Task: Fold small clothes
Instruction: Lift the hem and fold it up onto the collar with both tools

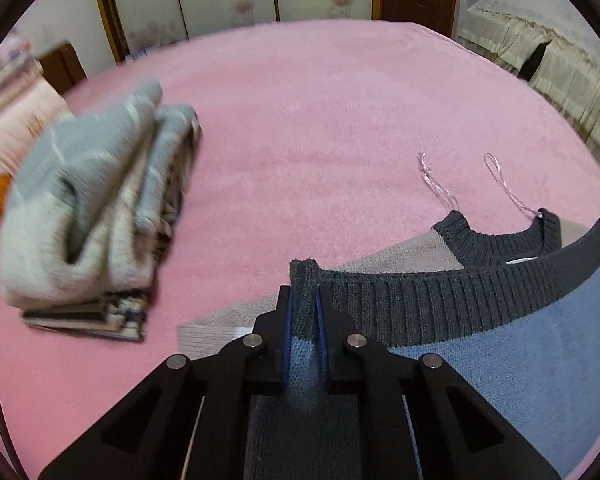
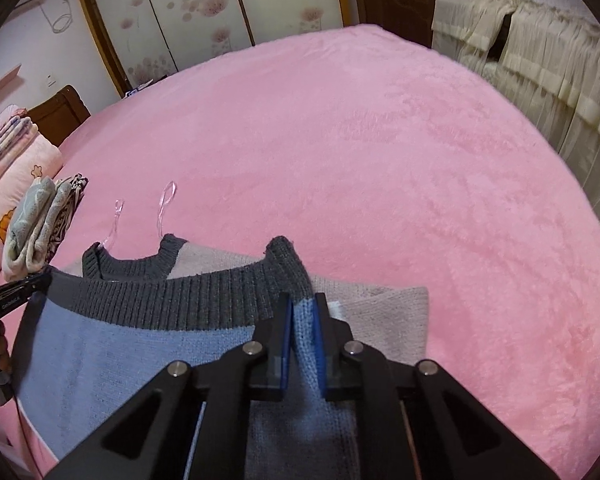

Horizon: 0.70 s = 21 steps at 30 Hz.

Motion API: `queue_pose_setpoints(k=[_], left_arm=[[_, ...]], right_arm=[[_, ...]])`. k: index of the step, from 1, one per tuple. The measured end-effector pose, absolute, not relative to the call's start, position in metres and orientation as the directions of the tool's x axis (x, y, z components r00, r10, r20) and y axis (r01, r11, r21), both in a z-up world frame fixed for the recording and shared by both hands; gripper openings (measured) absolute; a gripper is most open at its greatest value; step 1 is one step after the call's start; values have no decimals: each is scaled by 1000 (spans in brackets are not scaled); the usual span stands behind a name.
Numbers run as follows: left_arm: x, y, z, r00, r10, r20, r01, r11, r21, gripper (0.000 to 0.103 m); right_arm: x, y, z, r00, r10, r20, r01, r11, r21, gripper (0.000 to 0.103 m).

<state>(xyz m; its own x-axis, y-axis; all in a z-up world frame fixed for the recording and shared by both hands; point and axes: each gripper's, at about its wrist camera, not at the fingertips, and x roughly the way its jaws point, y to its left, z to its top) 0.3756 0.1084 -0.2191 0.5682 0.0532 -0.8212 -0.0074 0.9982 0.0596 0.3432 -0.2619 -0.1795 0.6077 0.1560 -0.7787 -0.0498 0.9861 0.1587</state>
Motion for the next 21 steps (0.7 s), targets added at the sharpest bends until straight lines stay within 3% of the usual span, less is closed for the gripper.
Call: queue_pose_setpoints(k=[10,21], left_arm=[[376,107,-190,669,197,-716,-137,980,141,8],[397,99,-234,607,240,-758,-163,971,177,8]], right_arm=[[345,-271,-157,698,117,-706,32,980,195,8],[369,-269,-205,638,42,-769,112,983,147,8]])
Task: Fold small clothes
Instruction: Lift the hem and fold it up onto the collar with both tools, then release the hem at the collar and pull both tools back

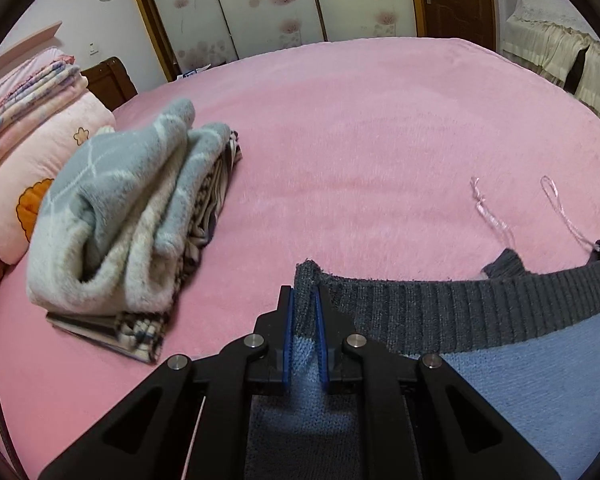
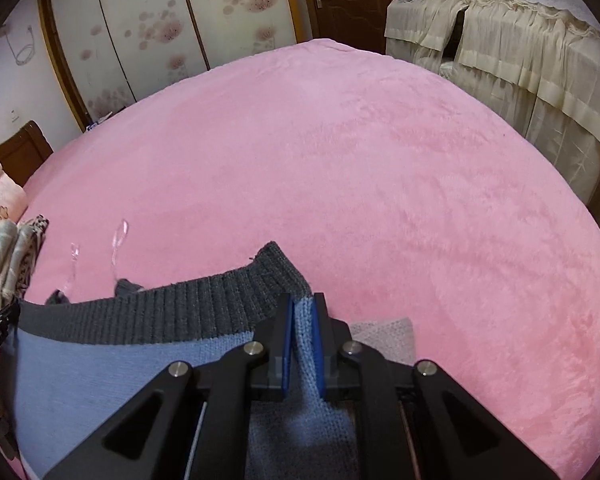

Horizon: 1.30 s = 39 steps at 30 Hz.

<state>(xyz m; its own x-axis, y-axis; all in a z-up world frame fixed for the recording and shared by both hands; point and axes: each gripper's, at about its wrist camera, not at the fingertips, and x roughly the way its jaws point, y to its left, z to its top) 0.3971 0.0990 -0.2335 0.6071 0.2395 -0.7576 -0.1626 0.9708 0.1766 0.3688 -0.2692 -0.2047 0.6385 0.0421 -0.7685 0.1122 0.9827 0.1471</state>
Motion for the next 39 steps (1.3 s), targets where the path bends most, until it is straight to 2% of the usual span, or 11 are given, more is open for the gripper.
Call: queue_pose_setpoints(k=[5,7,9,11,16,19,23,30,35,37,39], left_arm=[[400,106,-241,593,222,-774,-160,975,156,15],[400,108,-239,589,243,-770,-168,970,177,31],[397,112,-232,584,244,-774,-183,969,167,60],[392,117,-223,600,203,-774,-162,978,130,72],[353,116,-175,670,195,-716,-130,981,146,73],[317,121,-150,695,161,-701,-111,987,117,76],[262,133,-134,702,119,-702,-98,993,70,81],[182,146,-150,721,117,-683,-116,992,47,81],[159,152,-180,689,114,-715,-154,988,10,81],[155,156,-194,670,97,-736,-178,984,-33,77],[154,161,-203,662,67,-747,-187,979,-77,65]], right_arm=[[367,-270,-207,634,43,-772,117,982,150,9],[365,-268,-205,631,44,-775,111,983,147,11],[362,-266,-199,630,51,-775,100,984,146,17],[356,-267,-189,622,69,-780,94,982,161,20],[323,-280,-142,660,174,-731,48,961,273,20],[287,-286,-112,685,176,-707,15,967,254,22],[237,-290,-98,697,168,-697,-15,975,220,37],[175,-298,-126,658,105,-745,-17,992,126,38],[161,-304,-150,631,119,-767,4,988,156,38],[160,-307,-158,623,128,-772,16,984,177,38],[159,-309,-165,617,143,-774,19,980,196,38]])
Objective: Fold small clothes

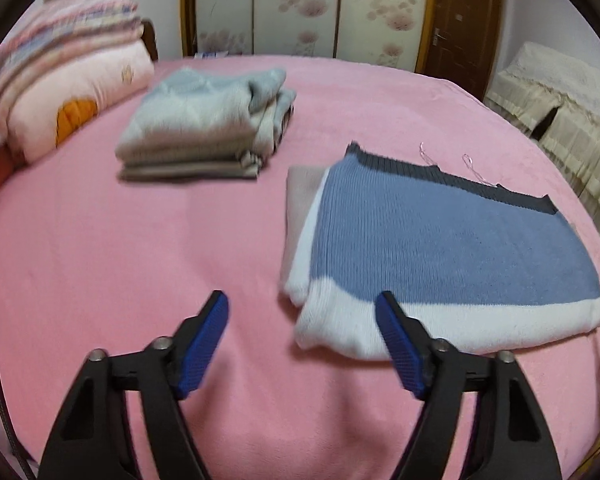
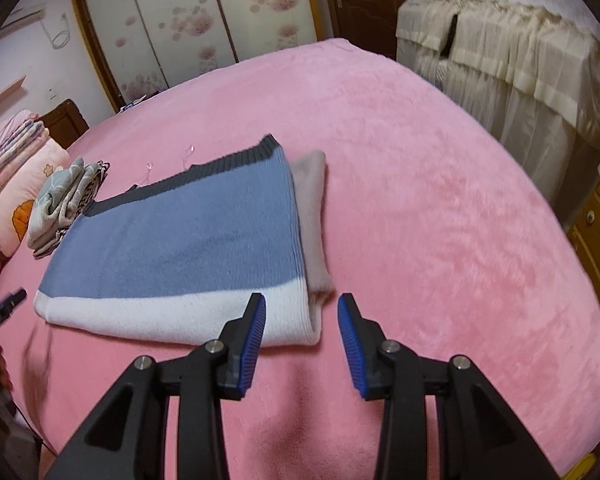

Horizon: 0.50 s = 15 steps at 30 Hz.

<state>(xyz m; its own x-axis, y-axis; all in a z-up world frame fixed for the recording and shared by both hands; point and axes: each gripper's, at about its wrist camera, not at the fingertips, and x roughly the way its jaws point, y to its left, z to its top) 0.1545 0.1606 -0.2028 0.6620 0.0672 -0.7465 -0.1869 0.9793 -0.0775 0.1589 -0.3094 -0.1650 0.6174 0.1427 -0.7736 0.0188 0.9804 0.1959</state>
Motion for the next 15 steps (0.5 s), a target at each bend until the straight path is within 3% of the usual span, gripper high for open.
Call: queue_pose_setpoints(k=[1,3,5,15], left_arm=[[155,164,-208,654,48,-755,-192,976,-105,61],[156,168,-214,644,17,-765,-199,969,-146,44],[158,173,-220,635,-11,-772,-211,959,-187,38],[167,178,-230,639,-54,-767,-206,949,-238,36]], right_arm=[[160,-309,-168,614,146,-776,20,980,200,38],[160,-310,-172,608,155,-779,18,978,209,38],[160,-312,-177,601,159,-783,18,977,212,38],[163,-316,-188,589,183,-787,21,970,241,38]])
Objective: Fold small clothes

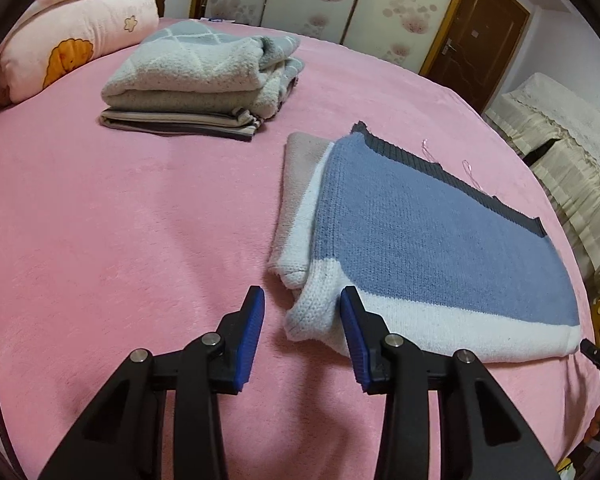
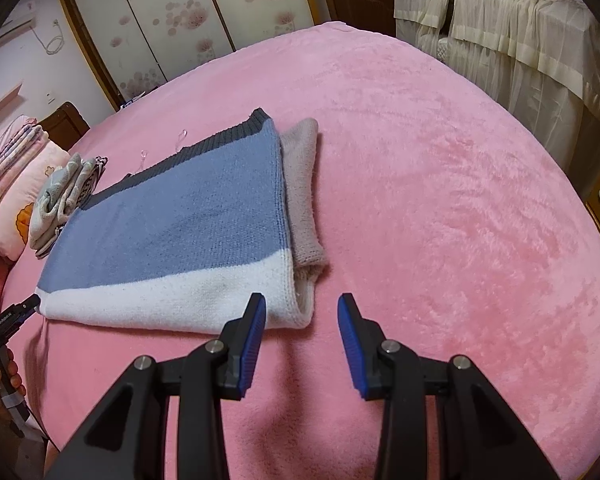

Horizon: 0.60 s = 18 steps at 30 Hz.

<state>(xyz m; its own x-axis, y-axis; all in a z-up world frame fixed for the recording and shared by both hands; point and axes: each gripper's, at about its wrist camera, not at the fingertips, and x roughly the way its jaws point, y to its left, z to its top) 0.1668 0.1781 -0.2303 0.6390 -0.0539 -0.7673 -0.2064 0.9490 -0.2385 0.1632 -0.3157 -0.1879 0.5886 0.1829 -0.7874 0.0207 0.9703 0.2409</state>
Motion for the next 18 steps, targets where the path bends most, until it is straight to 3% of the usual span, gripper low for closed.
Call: queue_pose_setpoints(k=[4,6,11,14,18], left_arm=[[171,174,-232,637,-66,-768,-194,951,-242,27],[173,172,-233,633,-53,-773,-197,954,-227,21],[175,163,-233,617,-3,-787,-196,968,-158,14],[174,155,-232,613,54,-788,-207,974,-93,12],[171,159,-243,602,67,-796,-240,965,-101,11]], right_arm=[[167,-312,-188,593,203,-779,-1,968,251,35],[171,-307,-188,588,211,-781,-23,969,245,20],[180,-296,-195,573,169,-802,-30,982,186,10],[178,-303,-196,585,156,-796,1,981,193,8],[175,-308,-201,592,133,-795,46,979,199,7]])
